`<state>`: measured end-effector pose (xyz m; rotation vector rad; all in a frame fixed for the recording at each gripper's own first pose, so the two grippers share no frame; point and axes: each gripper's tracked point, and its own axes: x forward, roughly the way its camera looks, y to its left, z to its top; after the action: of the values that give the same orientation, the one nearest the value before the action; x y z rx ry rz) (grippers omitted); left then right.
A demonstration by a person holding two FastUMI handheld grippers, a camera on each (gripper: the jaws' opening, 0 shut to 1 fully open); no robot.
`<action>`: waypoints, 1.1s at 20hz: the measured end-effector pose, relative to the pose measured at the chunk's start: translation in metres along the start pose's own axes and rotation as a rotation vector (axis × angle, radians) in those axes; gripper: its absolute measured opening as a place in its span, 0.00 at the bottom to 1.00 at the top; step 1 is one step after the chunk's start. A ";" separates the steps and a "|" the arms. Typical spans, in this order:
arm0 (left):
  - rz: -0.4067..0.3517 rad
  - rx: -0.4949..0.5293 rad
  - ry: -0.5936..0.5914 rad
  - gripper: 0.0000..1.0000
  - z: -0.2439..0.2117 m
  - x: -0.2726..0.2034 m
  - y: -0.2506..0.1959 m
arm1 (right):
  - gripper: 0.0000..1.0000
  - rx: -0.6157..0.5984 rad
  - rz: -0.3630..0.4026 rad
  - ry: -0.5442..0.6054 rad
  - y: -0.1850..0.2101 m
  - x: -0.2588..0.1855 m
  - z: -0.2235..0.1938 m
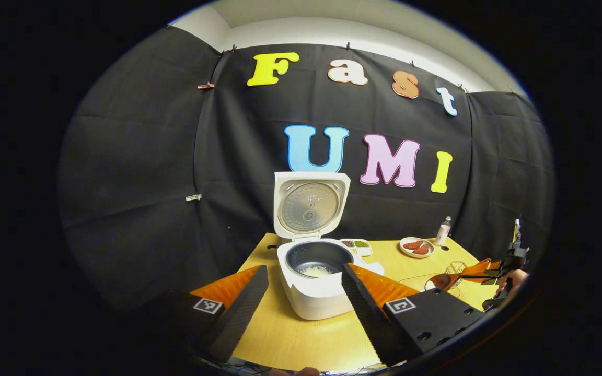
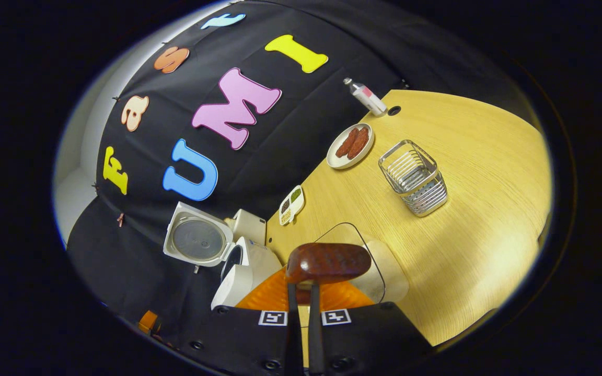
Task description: Close the left gripper, press the button to open the rice cooker; take a wooden spoon from the chopstick holder with the right hand, scoop a spoonful of rice and pour it into the rice cooker, then put the wooden spoon back into the chopstick holder.
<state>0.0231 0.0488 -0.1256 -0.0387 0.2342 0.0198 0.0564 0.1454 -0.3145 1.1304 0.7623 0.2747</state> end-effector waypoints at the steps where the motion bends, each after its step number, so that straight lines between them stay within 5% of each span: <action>1: -0.003 0.000 0.000 0.98 0.000 -0.001 0.000 | 0.09 0.007 0.013 -0.001 0.007 -0.003 0.001; 12: 0.000 -0.050 0.007 0.97 -0.012 -0.006 0.011 | 0.09 0.012 0.191 0.031 0.140 -0.005 0.003; 22: 0.023 -0.046 0.002 0.95 -0.022 -0.013 0.029 | 0.09 -0.021 0.328 0.066 0.254 0.067 -0.034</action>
<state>0.0048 0.0769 -0.1452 -0.0820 0.2363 0.0482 0.1251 0.3154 -0.1229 1.2293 0.6276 0.5961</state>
